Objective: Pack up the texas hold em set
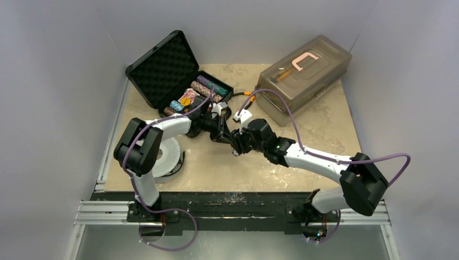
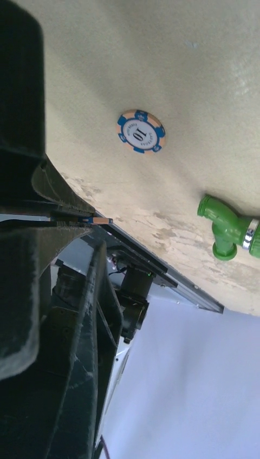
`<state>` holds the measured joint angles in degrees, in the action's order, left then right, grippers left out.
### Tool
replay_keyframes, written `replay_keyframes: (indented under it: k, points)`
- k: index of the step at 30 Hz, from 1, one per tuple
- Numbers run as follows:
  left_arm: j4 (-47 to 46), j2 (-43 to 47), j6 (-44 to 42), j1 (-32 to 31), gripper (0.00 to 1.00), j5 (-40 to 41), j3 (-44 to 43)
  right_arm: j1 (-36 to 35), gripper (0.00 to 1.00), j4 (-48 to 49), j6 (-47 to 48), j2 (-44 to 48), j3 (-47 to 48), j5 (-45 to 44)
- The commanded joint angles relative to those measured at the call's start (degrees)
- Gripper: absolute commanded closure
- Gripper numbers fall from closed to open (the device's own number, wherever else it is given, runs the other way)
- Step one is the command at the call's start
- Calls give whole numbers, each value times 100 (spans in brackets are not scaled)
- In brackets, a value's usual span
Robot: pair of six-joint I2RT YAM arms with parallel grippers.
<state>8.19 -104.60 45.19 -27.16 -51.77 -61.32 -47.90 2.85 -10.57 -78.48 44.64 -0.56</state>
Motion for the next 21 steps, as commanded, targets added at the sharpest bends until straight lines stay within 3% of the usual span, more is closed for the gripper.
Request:
replay_keyframes:
  k: [1,4,7,11,14,21]
  points:
    - [501,520,-299,56,100,599,-274,-19,54,3,-99,224,84,-296]
    - [1018,1003,-499,224,100,1601,-364,-23,35,-225,-471,477,-131,-649]
    - [1589,1312,-794,422,100,2846,-655,-20,23,-479,-814,751,-367,-972]
    - [1852,1371,-947,696,100,4245,-1100,-13,15,-640,-1169,1108,-699,-1107]
    - [1743,1238,-936,937,100,4614,-1411,-13,13,-651,-1307,1279,-852,-1045]
    - [1564,714,-879,1334,100,4662,-1986,-10,10,-724,-1301,1368,-882,-1001]
